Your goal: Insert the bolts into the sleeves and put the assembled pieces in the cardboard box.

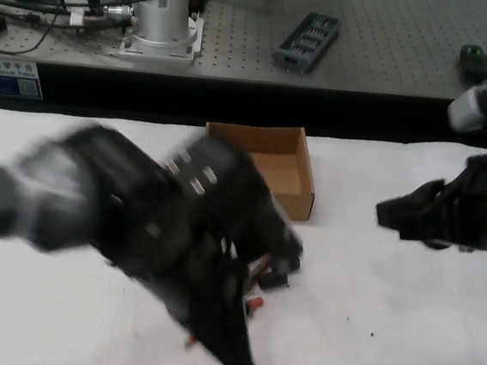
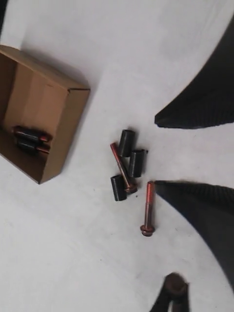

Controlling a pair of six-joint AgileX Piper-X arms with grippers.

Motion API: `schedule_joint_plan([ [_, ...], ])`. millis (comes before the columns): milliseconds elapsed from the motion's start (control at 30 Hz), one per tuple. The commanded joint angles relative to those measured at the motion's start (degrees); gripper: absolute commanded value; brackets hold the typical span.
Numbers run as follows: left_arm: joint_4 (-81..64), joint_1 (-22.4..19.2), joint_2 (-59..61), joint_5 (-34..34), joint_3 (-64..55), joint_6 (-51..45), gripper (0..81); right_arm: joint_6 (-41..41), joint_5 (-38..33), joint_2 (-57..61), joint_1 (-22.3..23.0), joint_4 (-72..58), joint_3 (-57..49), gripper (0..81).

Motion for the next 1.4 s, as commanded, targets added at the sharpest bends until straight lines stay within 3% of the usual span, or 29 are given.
schedule_joint_plan([
  [0,-1.18,1.21,-4.1,-0.33,-0.49,-0.79,0.6,-2.72,-3.33,5.23,0.36,-0.34,-0.62,27.4],
  [133,-1.33,4.97,-12.31,-0.11,-0.49,-0.79,0.6,-7.92,-1.6,11.37,1.55,5.04,-5.28,27.4],
  [400,-3.05,14.57,-20.9,5.08,-0.49,-0.57,0.6,-19.64,8.74,25.52,6.38,19.53,-23.67,27.4],
  [700,-2.53,22.94,-23.09,11.95,-0.49,0.14,0.6,-20.44,18.47,40.6,10.89,32.99,-42.36,27.4],
  [867,-3.26,27.05,-25.62,12.41,-0.49,1.48,0.6,-20.22,18.76,45.36,12.28,36.37,-45.75,27.4],
  [1067,-7.53,28.28,-26.69,12.41,-0.49,1.11,0.6,-20.81,22.7,47.85,14.44,40.36,-46.05,27.8],
  [1367,-7.86,28.28,-26.69,12.41,-0.49,-0.37,0.6,-28.0,27.89,48.37,14.91,42.72,-46.05,27.8],
])
